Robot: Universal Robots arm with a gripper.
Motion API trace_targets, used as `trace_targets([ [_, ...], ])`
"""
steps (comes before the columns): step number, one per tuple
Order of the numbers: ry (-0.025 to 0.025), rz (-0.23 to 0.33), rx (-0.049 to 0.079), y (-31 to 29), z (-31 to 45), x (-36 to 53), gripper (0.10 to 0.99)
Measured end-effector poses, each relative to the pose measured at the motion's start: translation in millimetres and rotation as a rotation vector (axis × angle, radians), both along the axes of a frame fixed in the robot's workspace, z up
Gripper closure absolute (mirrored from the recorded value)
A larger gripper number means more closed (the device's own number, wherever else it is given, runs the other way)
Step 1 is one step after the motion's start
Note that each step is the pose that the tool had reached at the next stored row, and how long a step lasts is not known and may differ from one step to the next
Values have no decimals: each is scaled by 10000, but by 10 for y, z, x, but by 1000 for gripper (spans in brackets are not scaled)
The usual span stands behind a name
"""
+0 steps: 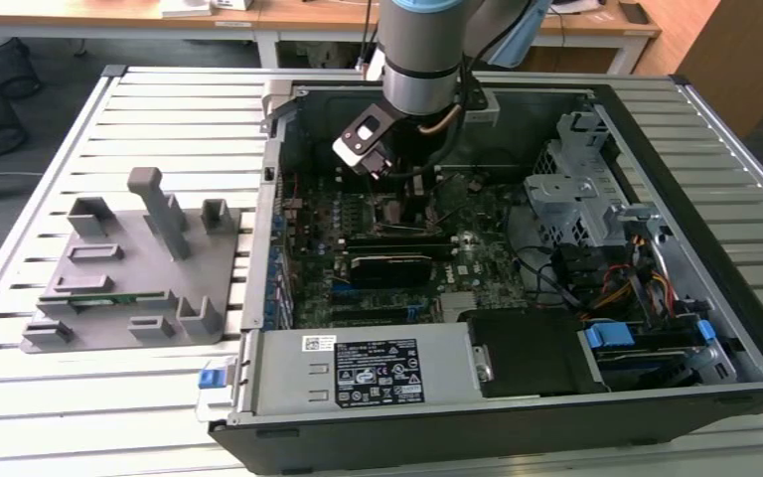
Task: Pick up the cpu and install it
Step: 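Place the cpu into insertion slot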
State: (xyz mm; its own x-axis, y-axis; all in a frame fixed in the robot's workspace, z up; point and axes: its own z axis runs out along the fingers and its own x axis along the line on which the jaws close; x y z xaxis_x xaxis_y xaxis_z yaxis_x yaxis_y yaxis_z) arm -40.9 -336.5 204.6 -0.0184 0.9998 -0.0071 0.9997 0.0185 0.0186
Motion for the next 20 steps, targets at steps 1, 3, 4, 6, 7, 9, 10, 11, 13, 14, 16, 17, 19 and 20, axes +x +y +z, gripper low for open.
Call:
trace_targets([
  [1, -1, 0, 0, 0, 6, 0, 675],
  [3, -1, 0, 1, 0, 14, 0, 733],
  [4, -1, 0, 1, 0, 19, 0, 792],
  [6, -1, 0, 1, 0, 33, 0, 851],
  [7, 0, 0, 0, 0, 41, 0, 851],
  [9, 0, 0, 0, 0, 55, 0, 969],
  [10, 0, 0, 0, 0, 63, 0, 969],
  [11, 0, 0, 0, 0, 71, 0, 980],
  [13, 0, 0, 0, 0, 84, 0, 980],
  [14, 0, 0, 0, 0, 90, 0, 980],
  [16, 0, 0, 0, 0, 98, 0, 980],
  [17, -1, 0, 0, 0, 102, 0, 980],
  [19, -1, 0, 1, 0, 114, 0, 980],
  [20, -1, 0, 1, 0, 121, 0, 980],
])
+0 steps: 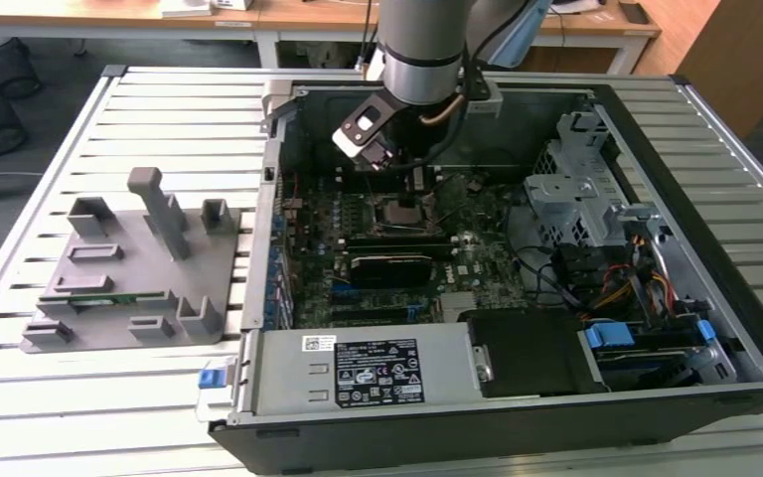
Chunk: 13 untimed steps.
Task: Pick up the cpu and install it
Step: 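Place the cpu into insertion slot, then close the cpu cover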
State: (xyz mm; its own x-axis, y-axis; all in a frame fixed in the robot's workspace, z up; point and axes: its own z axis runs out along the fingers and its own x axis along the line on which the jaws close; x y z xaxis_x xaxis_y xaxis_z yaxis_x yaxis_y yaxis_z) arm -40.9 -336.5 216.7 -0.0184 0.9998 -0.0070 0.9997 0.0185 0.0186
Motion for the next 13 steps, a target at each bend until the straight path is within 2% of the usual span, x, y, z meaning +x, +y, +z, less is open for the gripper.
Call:
trace_targets([
  [13, 0, 0, -1, 0, 111, 0, 980],
])
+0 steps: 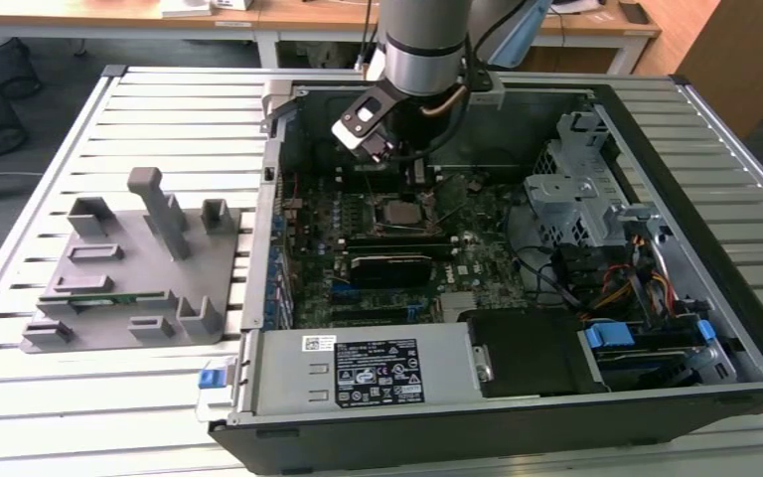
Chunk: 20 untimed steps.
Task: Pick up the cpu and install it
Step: 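Close the cpu cover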
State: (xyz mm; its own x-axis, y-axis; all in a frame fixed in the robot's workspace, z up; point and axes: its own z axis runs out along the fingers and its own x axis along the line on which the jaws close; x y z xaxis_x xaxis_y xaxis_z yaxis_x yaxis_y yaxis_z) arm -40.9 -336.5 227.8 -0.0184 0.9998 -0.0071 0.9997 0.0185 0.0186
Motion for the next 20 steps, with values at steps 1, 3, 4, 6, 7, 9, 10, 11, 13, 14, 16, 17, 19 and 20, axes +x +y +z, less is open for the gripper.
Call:
trace_targets([
  [1, -1, 0, 1, 0, 15, 0, 980],
  [3, 0, 0, 1, 0, 43, 0, 980],
  [4, 0, 0, 1, 0, 56, 0, 980],
  [6, -1, 0, 1, 0, 88, 0, 980],
  [7, -1, 0, 2, 0, 106, 0, 980],
  [9, 0, 0, 0, 0, 144, 0, 980],
  [10, 0, 0, 0, 0, 157, 0, 980],
  [11, -1, 1, 1, 0, 158, 0, 980],
  [13, -2, 0, 3, -13, 158, 0, 980],
  [14, 0, -1, 1, -21, 159, -1, 980],
  [16, 0, 0, 0, -41, 159, -1, 980],
  [17, 0, 0, 0, -54, 159, 0, 980],
  [19, 0, 0, 1, -76, 159, 0, 980],
  [20, -1, 0, 2, -80, 158, -1, 980],
])
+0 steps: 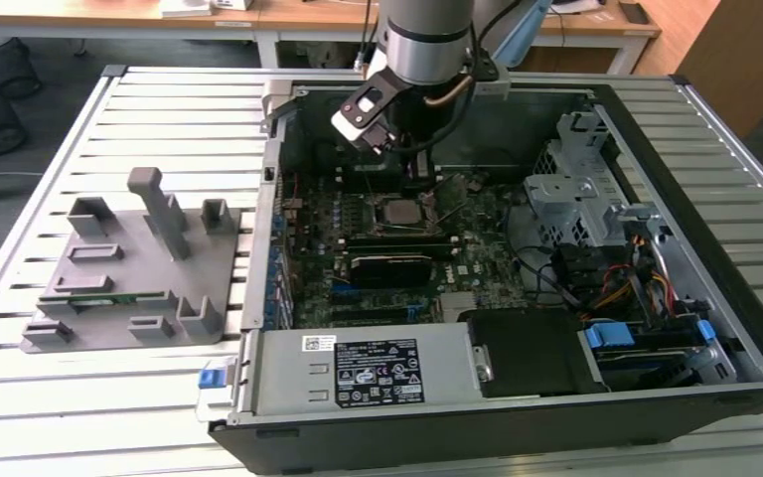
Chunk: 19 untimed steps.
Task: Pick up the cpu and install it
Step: 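Close the cpu cover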
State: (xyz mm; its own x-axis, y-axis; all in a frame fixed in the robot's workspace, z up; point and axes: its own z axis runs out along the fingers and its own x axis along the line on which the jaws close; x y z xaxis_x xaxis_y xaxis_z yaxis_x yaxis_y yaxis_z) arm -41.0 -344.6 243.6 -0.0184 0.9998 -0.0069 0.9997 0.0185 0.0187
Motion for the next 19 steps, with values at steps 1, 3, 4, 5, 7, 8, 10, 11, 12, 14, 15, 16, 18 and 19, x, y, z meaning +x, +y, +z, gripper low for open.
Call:
trace_targets([
  [1, 0, 0, 0, -1, 0, 0, 980],
  [3, 3, 41, -5, -2, 7, 0, 980],
  [4, 2, 65, -3, -2, 16, 0, 980],
  [5, 1, 78, -2, -2, 27, 0, 980],
  [7, 0, 86, -1, -1, 60, 0, 980],
  [8, 1, 88, 0, -1, 75, 0, 980],
  [10, 0, 89, 2, -1, 84, 1, 980],
  [11, -1, 90, 5, -1, 84, 5, 980],
  [12, 0, 90, 9, 0, 84, 14, 980],
  [14, 4, 87, 14, 1, 85, 52, 980],
  [15, 6, 88, 16, 2, 85, 73, 980],
  [16, 7, 88, 21, 2, 85, 87, 980],
  [18, 7, 88, 22, 2, 118, 89, 980],
  [19, 8, 87, 22, 2, 141, 89, 980],
])
